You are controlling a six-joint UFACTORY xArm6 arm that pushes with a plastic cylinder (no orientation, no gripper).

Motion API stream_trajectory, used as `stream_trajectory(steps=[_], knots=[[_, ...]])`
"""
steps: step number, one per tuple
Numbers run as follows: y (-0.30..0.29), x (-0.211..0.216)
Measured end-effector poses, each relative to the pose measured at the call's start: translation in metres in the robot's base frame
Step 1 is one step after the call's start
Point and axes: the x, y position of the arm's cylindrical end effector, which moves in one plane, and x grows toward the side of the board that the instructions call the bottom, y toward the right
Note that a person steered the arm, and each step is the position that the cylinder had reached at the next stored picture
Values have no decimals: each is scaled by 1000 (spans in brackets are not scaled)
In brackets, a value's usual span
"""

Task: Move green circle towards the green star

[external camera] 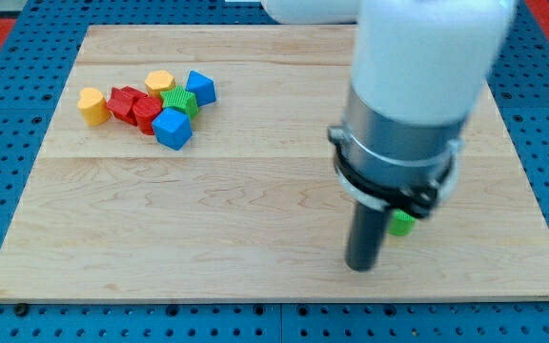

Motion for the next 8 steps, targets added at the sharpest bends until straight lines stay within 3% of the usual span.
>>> stream_trajectory(steps=[8], knots=[[80,-133]])
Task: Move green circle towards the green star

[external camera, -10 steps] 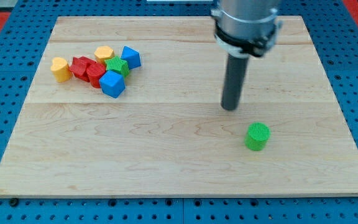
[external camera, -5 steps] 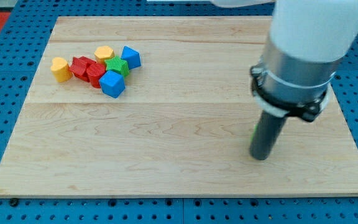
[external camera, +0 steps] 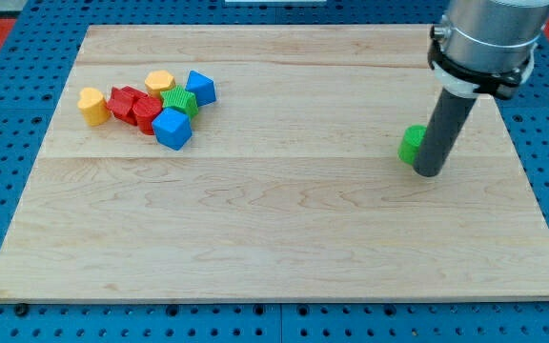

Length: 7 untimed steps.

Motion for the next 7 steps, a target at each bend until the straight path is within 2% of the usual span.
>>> stream_trajectory(steps=[1,2,3,4,5,7], knots=[[41,-26],[13,-33],[-33,-4],[-56,-13],[-35,-37],[3,-47]])
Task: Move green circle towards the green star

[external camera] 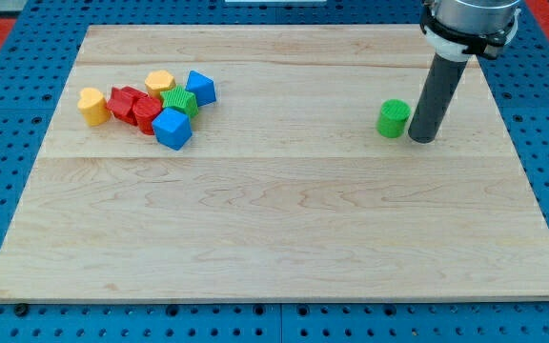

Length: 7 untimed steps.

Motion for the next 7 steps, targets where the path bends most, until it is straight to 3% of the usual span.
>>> stream_trajectory(steps=[1,3,5,7], knots=[[-26,-1],[-11,-37],[-60,-38],[-68,-73]])
